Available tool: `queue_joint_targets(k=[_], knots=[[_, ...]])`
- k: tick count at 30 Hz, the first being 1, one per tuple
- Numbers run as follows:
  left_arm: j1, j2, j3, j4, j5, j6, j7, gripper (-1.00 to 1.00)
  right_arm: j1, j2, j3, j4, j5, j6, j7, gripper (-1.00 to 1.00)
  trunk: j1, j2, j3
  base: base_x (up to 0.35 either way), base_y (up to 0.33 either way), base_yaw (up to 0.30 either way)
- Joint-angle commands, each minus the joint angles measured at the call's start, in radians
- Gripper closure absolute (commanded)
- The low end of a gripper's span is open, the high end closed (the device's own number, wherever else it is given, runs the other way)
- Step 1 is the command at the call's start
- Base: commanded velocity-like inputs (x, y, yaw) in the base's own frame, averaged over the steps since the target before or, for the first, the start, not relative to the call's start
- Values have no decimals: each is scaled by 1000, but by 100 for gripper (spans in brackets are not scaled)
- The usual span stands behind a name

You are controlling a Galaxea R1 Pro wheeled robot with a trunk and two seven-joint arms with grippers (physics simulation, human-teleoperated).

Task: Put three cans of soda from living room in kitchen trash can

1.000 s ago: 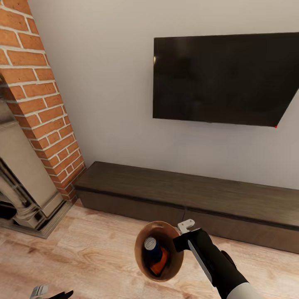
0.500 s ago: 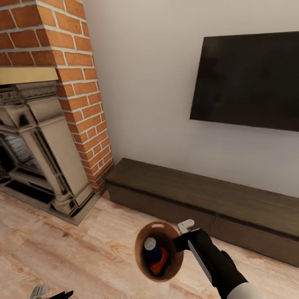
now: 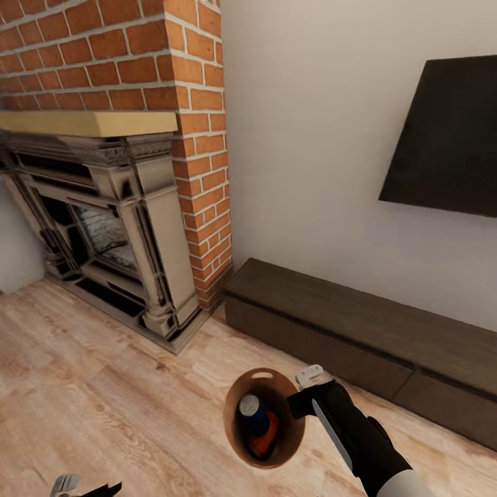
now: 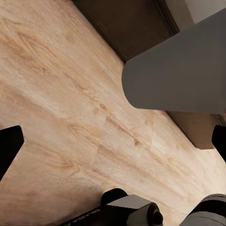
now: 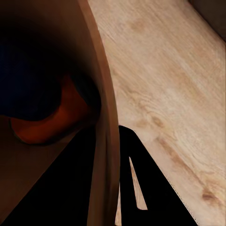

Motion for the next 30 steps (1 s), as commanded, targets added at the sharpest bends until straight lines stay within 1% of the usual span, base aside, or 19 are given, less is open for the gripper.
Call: queue_joint_targets(k=[1,20,30], knots=[[0,0,0,0,0,0,0,-100,0,0,0,0,-17,0,6,100,0,0,0,-156,309,286],[0,0,0,0,0,0,0,-100,0,0,0,0,-17,0,6,100,0,0,0,-152,302,286],[0,0,0,0,0,0,0,-100,0,0,2,1,-17,0,6,100,0,0,-5,-21,47,265]])
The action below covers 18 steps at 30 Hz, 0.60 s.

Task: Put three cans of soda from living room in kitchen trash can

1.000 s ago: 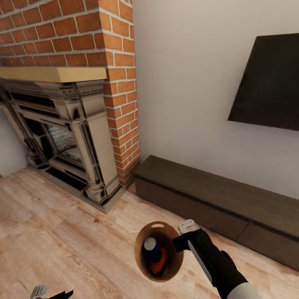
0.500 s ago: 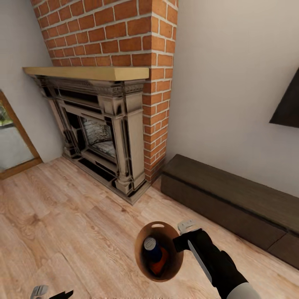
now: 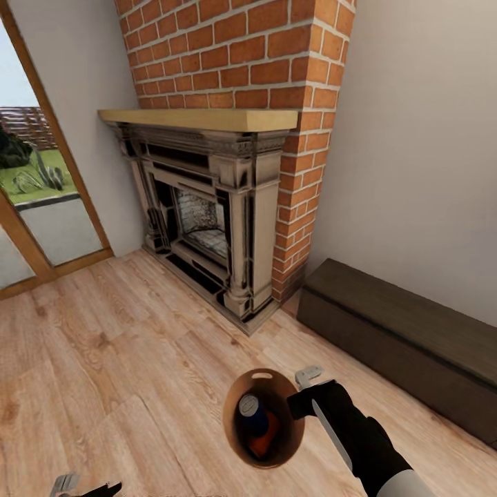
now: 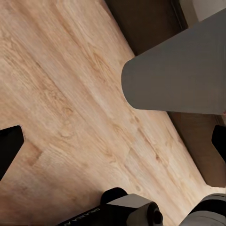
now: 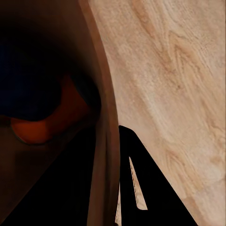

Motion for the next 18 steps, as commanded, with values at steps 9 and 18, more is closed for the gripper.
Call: queue_joint_targets(k=[9,18], knots=[[0,0,0,0,0,0,0,-100,0,0,0,0,-12,0,5,100,0,0,-11,0,69,189],[0,0,0,0,0,-1,-1,-100,0,0,0,0,-12,0,5,100,0,0,-24,0,289,166]])
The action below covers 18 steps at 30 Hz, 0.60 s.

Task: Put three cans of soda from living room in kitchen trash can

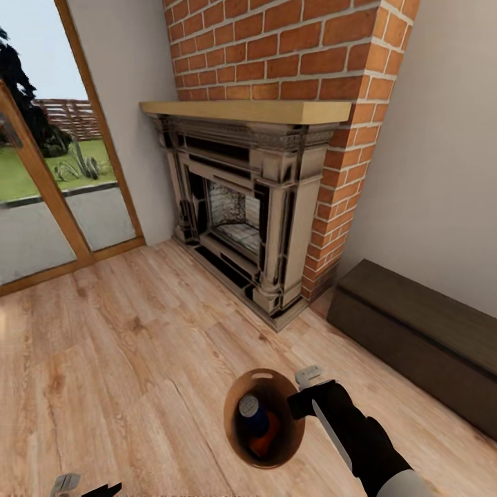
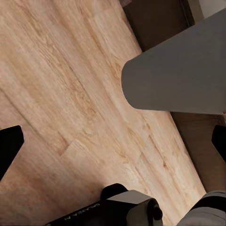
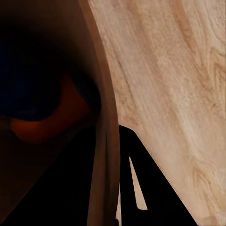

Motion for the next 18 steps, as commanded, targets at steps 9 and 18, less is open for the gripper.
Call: queue_joint_targets(k=[9,18], knots=[[0,0,0,0,0,0,0,-100,0,0,0,0,-18,0,6,100,0,0,-12,0,306,164],[0,0,0,0,0,0,-2,-100,0,0,0,0,-18,0,6,100,0,0,-19,-62,277,214]])
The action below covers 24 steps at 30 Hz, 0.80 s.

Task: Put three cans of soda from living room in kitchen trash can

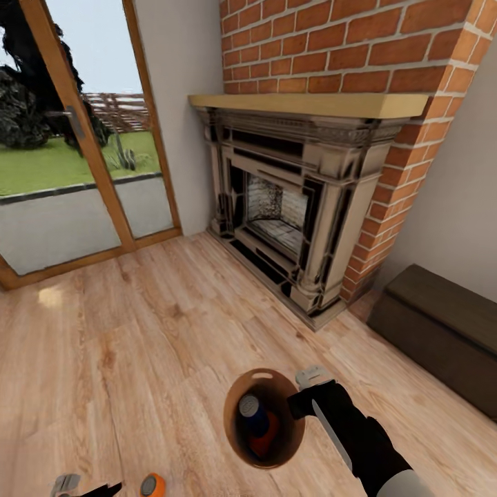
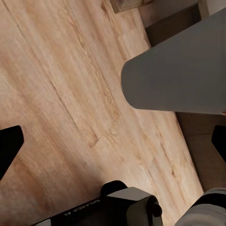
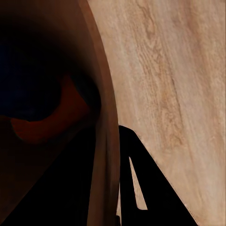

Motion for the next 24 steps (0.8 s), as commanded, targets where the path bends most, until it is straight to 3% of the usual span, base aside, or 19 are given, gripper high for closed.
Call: queue_joint_targets(k=[1,12,18,24], knots=[[0,0,0,0,0,0,0,-100,0,0,0,0,-18,0,6,100,0,0,0,-118,285,270],[0,0,0,0,1,0,0,-100,0,0,0,0,-18,0,6,100,0,0,-3,-6,287,280],[0,0,0,-1,0,1,1,-100,0,0,0,0,-18,0,6,100,0,0,-6,223,249,262],[0,0,-1,-1,0,1,1,-100,0,0,0,0,-18,0,6,100,0,0,-6,320,74,74]])
